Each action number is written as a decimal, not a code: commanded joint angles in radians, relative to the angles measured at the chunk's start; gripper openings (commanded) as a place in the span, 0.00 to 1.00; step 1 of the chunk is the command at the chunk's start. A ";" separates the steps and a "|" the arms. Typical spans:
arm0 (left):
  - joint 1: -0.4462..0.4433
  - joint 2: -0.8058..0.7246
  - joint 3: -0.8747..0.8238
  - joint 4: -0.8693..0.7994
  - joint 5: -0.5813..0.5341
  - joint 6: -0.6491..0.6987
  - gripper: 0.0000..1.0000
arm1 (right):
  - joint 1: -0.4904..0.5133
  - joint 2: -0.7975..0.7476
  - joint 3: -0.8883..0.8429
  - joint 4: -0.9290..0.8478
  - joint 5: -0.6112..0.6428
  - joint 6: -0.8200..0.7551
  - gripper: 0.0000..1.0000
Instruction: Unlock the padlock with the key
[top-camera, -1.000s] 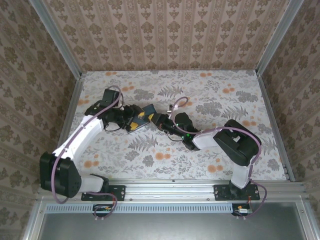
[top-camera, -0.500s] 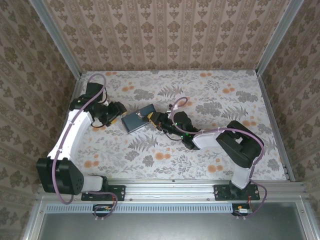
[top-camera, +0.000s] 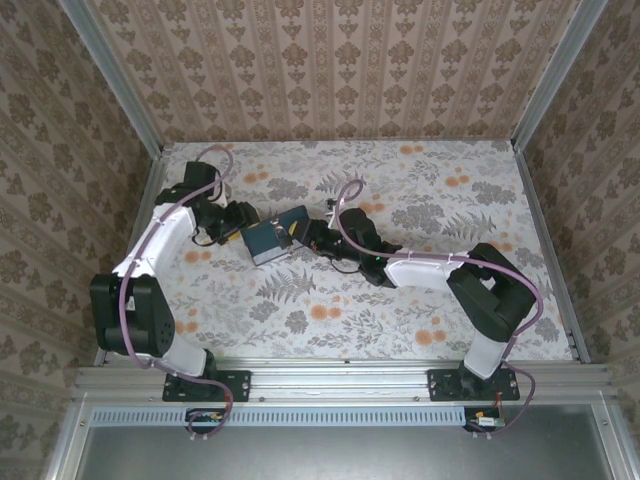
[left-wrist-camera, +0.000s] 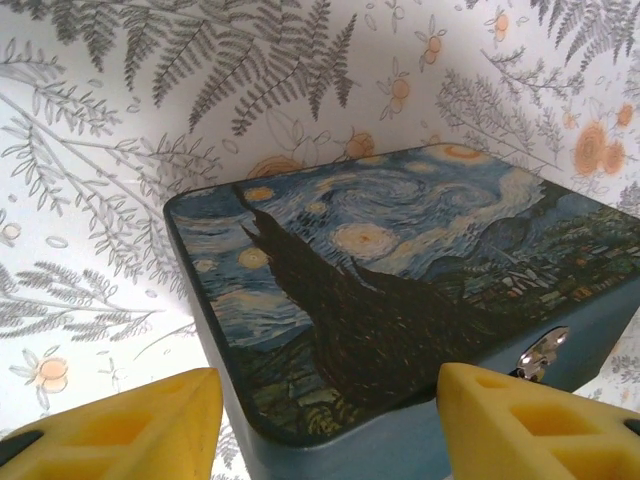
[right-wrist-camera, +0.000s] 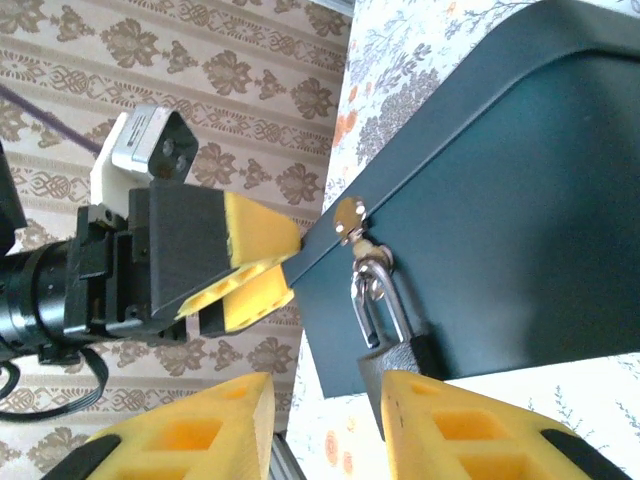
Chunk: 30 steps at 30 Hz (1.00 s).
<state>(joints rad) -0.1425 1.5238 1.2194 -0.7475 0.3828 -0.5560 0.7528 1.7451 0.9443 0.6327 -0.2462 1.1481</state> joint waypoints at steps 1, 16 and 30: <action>-0.004 0.000 -0.029 0.040 0.045 -0.001 0.59 | 0.009 -0.007 0.039 -0.073 -0.041 -0.058 0.35; -0.020 0.012 -0.050 0.074 0.051 -0.026 0.57 | 0.027 -0.041 0.036 -0.188 0.022 -0.134 0.46; -0.032 -0.009 -0.092 0.103 0.090 -0.044 0.56 | 0.022 0.106 0.152 -0.132 0.083 -0.096 0.48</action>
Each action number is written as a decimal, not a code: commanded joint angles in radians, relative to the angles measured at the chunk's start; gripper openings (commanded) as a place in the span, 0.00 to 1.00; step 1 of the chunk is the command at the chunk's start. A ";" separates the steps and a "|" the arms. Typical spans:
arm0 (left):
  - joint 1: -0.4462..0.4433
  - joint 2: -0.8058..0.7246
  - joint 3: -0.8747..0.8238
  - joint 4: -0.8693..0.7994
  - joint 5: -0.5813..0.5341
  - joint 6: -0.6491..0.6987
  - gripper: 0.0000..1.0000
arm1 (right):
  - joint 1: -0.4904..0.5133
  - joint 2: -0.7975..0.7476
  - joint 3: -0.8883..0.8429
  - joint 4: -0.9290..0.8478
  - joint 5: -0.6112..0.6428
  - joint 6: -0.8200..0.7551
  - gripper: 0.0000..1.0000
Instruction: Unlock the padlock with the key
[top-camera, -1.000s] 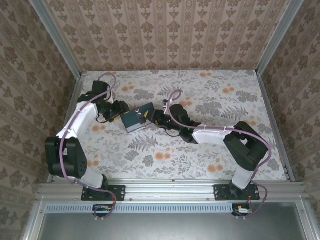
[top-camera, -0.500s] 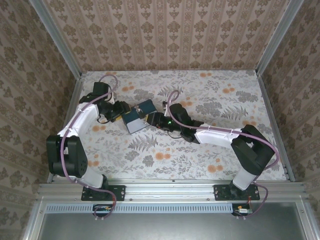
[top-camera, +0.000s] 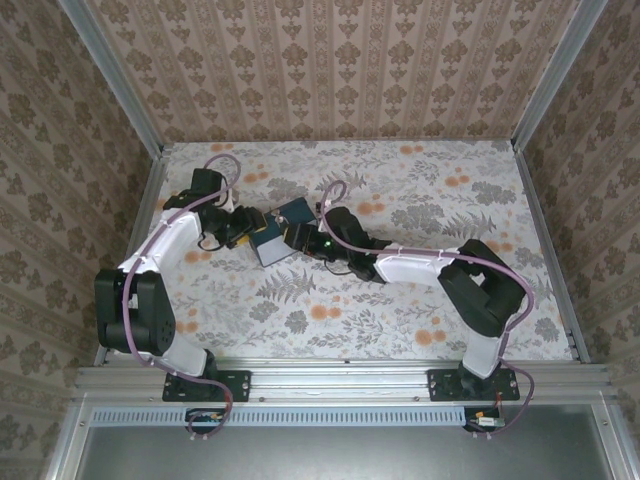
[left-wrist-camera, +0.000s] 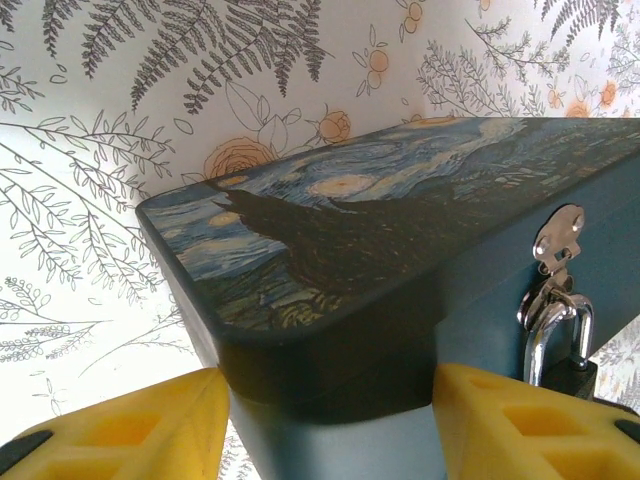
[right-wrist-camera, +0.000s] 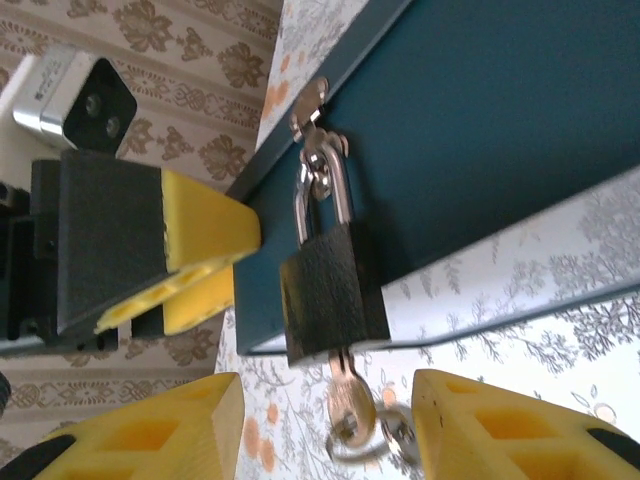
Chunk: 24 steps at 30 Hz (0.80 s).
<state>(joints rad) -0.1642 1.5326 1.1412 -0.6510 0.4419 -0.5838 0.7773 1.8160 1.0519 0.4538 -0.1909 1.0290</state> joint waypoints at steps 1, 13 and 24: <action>-0.011 -0.019 -0.016 0.007 0.033 -0.015 0.56 | -0.002 0.049 0.055 0.052 0.032 0.028 0.47; -0.014 -0.018 -0.050 0.030 0.059 -0.016 0.55 | -0.003 0.081 0.122 -0.026 0.073 0.034 0.30; -0.027 -0.033 -0.063 0.034 0.059 -0.027 0.55 | -0.009 0.096 0.152 -0.036 0.063 0.038 0.12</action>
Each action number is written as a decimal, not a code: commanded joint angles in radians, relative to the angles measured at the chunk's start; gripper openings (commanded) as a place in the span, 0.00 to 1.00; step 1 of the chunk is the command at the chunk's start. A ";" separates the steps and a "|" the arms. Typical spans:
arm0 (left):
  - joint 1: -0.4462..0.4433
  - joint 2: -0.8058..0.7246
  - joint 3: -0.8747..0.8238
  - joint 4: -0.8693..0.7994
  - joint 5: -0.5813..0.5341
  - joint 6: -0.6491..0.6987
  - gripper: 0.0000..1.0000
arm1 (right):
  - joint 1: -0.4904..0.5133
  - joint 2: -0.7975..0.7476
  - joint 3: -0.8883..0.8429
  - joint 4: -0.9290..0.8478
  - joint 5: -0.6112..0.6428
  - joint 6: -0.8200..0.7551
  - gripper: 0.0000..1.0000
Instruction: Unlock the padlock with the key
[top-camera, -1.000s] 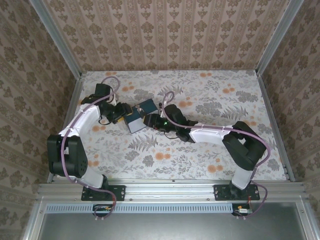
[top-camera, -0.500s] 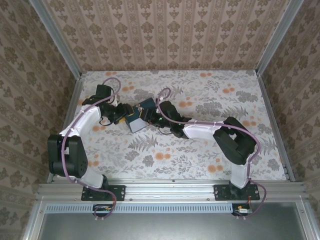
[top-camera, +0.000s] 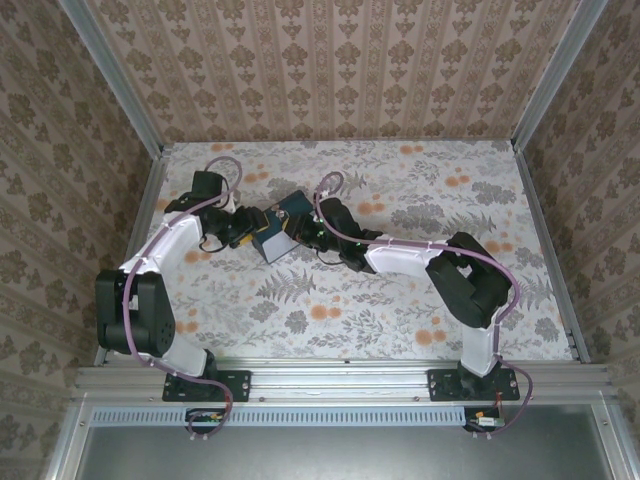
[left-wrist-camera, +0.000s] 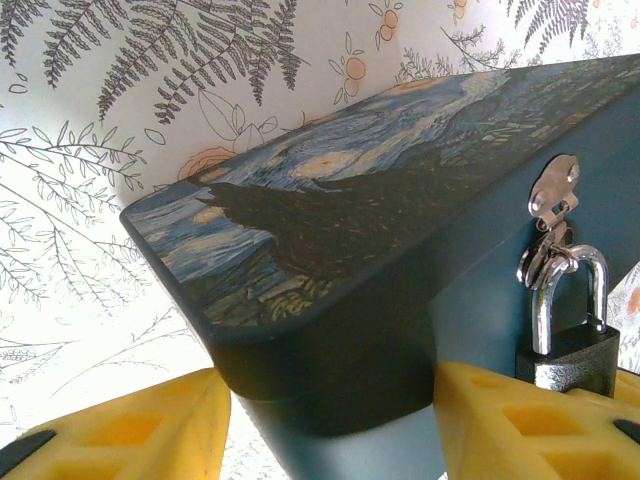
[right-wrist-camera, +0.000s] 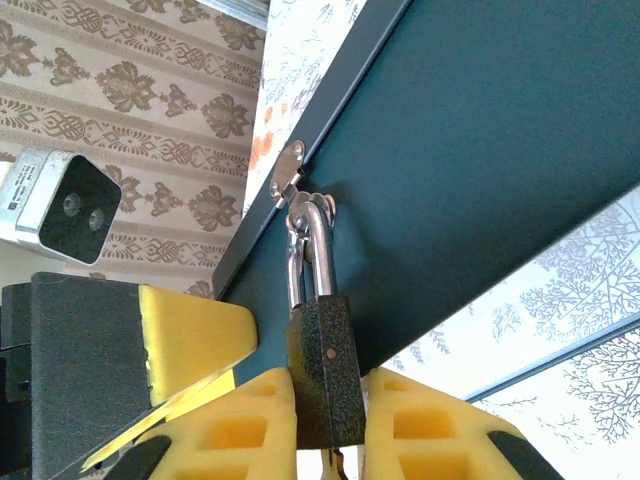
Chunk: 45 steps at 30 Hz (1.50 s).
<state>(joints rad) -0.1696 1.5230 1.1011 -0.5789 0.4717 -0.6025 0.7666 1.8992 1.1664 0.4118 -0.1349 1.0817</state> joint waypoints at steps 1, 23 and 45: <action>-0.022 -0.029 -0.018 -0.044 0.021 -0.008 0.55 | 0.003 0.001 0.034 0.001 0.008 -0.024 0.11; 0.027 -0.021 0.219 -0.217 -0.083 0.088 0.59 | -0.147 -0.188 0.033 -0.368 -0.331 -0.261 0.06; -0.238 0.312 0.513 -0.308 -0.214 0.215 0.58 | -0.164 -0.282 0.169 -0.872 -0.115 -0.904 0.07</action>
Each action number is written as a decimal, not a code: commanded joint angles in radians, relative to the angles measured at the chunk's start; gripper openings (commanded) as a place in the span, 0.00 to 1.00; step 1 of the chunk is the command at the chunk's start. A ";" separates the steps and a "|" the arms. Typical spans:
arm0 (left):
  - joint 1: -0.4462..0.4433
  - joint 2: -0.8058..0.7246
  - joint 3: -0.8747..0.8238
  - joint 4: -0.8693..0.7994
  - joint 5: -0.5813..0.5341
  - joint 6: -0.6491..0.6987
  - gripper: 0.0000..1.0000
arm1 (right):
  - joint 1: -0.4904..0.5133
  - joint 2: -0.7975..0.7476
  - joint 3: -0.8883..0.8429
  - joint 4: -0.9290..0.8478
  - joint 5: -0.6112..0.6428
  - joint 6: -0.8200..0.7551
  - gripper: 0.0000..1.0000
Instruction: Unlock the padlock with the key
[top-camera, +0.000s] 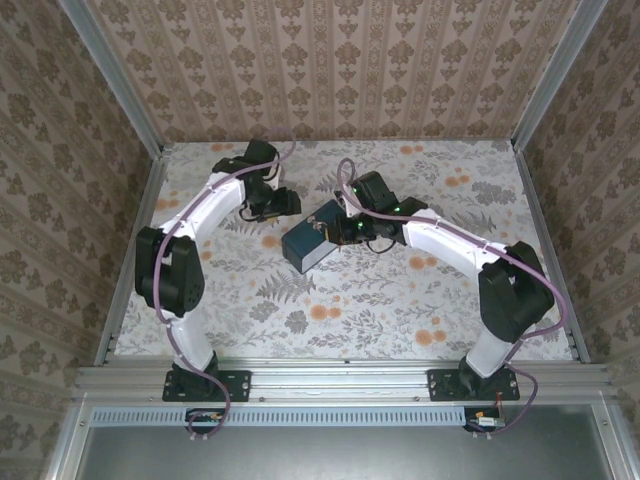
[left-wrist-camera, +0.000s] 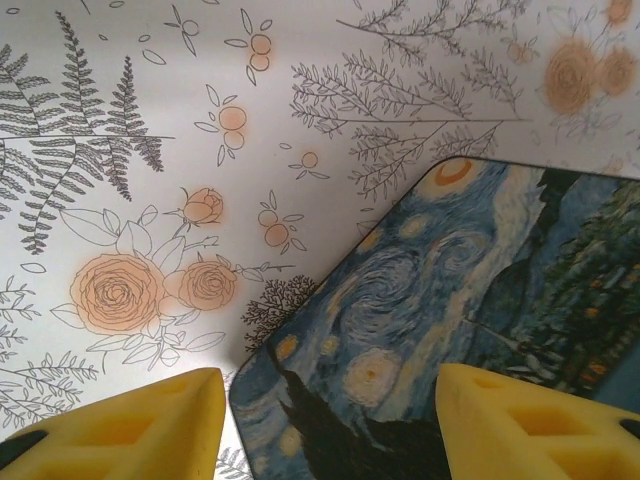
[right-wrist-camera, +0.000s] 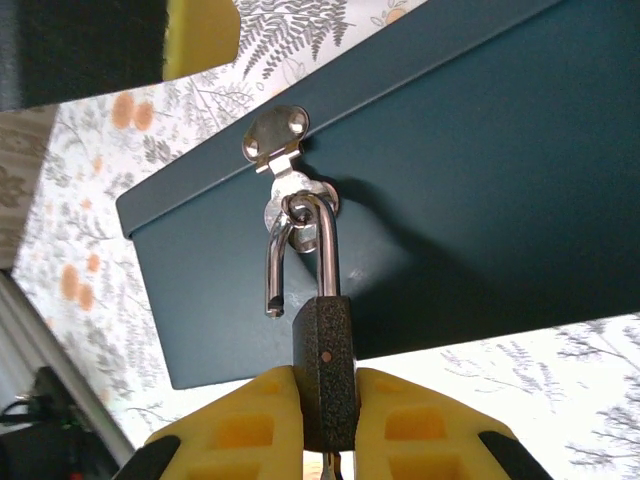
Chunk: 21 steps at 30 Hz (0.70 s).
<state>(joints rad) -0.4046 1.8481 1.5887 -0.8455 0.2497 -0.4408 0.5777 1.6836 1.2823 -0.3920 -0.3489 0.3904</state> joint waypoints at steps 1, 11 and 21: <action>-0.007 -0.008 0.027 -0.047 0.017 0.067 0.58 | 0.042 -0.074 0.067 -0.086 0.131 -0.284 0.08; -0.019 0.063 0.044 -0.039 0.062 0.094 0.58 | 0.203 -0.011 0.196 -0.255 0.503 -0.762 0.09; 0.010 0.128 0.051 0.038 0.205 0.063 0.57 | 0.297 -0.041 -0.015 0.111 0.731 -1.212 0.10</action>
<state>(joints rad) -0.4068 1.9533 1.6112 -0.8440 0.3538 -0.3702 0.8410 1.6859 1.3499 -0.5194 0.2611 -0.5735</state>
